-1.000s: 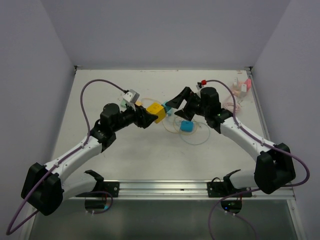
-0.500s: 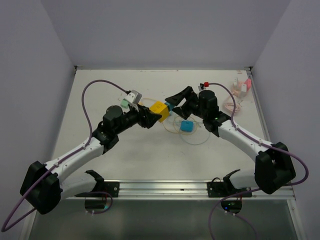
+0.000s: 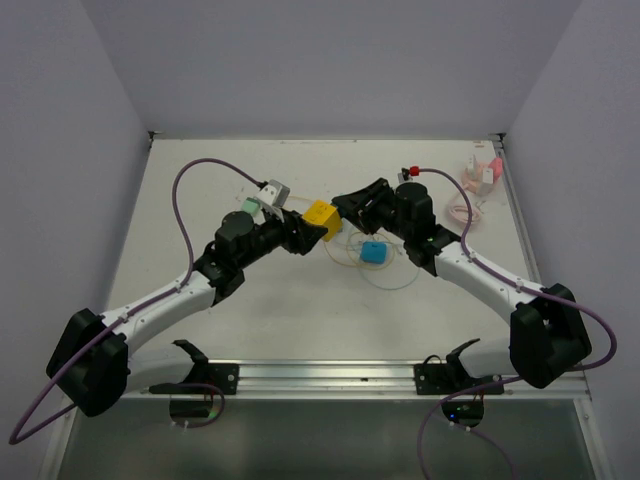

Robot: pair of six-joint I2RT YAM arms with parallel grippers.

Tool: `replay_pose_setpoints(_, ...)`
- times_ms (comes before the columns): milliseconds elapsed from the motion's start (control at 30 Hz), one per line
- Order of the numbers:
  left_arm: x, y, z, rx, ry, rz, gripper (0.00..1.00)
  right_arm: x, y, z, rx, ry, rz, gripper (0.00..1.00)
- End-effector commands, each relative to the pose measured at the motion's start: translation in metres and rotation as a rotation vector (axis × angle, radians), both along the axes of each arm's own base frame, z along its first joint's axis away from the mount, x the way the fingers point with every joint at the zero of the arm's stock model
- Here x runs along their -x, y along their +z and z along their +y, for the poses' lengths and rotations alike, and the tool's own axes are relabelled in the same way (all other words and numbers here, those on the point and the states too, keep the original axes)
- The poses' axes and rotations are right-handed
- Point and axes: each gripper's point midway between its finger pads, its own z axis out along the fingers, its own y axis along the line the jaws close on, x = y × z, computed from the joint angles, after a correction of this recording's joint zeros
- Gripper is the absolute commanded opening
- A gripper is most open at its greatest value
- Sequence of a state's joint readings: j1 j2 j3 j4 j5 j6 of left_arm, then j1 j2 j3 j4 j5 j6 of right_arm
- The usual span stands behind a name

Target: Pull the plug off the socket

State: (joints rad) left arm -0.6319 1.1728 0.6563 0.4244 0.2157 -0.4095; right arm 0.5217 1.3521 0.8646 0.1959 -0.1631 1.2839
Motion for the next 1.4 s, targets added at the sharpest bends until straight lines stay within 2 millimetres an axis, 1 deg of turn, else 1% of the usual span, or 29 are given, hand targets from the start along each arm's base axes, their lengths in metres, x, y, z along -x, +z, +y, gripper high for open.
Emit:
replay_pose_setpoints(0,-0.005,0.036,-0.007,0.075,0.002,-0.104,0.0,-0.004,0.014,-0.001,-0.027,-0.026,-0.049,0.34)
replay_pose_setpoints(33,-0.005,0.036,-0.006,0.075,0.007,-0.104,0.0,-0.005,0.011,0.0,-0.024,-0.025,-0.043,0.28)
replay_pose_setpoints(67,-0.005,0.035,-0.006,0.074,0.007,-0.103,0.0,-0.005,0.011,0.0,-0.024,-0.025,-0.042,0.18)
replay_pose_setpoints(200,-0.003,0.036,-0.006,0.08,0.007,-0.098,0.0,-0.009,0.004,-0.004,-0.003,-0.051,-0.034,0.0)
replay_pose_setpoints(333,0.002,0.033,-0.008,0.086,-0.002,-0.084,0.0,-0.013,0.002,-0.01,0.018,-0.082,-0.042,0.0)
replay_pose_setpoints(467,0.012,0.022,-0.011,0.09,-0.014,-0.052,0.0,-0.021,-0.001,-0.02,0.043,-0.128,-0.049,0.0)
replay_pose_setpoints(667,0.026,0.004,-0.005,0.086,-0.018,-0.004,0.0,-0.034,-0.002,-0.034,0.076,-0.179,-0.062,0.0)
replay_pose_setpoints(700,0.029,0.003,-0.004,0.084,-0.02,-0.001,0.0,-0.039,-0.004,-0.041,0.094,-0.21,-0.066,0.0)
replay_pose_setpoints(833,0.035,-0.003,0.002,0.075,-0.003,0.027,0.0,-0.051,-0.006,-0.052,0.105,-0.259,-0.064,0.0)
replay_pose_setpoints(1100,0.047,-0.016,0.01,0.091,0.018,0.088,0.0,-0.071,-0.01,-0.064,0.132,-0.345,-0.065,0.0)
replay_pose_setpoints(1167,0.049,-0.019,0.01,0.084,0.02,0.102,0.0,-0.076,-0.009,-0.068,0.138,-0.373,-0.069,0.0)
replay_pose_setpoints(1233,0.048,-0.022,0.013,0.084,0.042,0.11,0.0,-0.082,-0.005,-0.067,0.144,-0.375,-0.08,0.0)
replay_pose_setpoints(1267,0.047,-0.021,0.015,0.081,0.054,0.111,0.0,-0.084,-0.011,-0.068,0.16,-0.376,-0.066,0.0)
replay_pose_setpoints(1300,0.046,-0.024,0.016,0.072,0.066,0.12,0.0,-0.086,-0.007,-0.068,0.178,-0.371,-0.076,0.0)
replay_pose_setpoints(1333,0.042,-0.03,0.022,0.046,0.106,0.136,0.0,-0.087,-0.008,-0.069,0.195,-0.367,-0.075,0.0)
replay_pose_setpoints(1367,0.038,-0.03,0.024,0.035,0.124,0.141,0.0,-0.085,-0.019,-0.069,0.24,-0.35,-0.046,0.0)
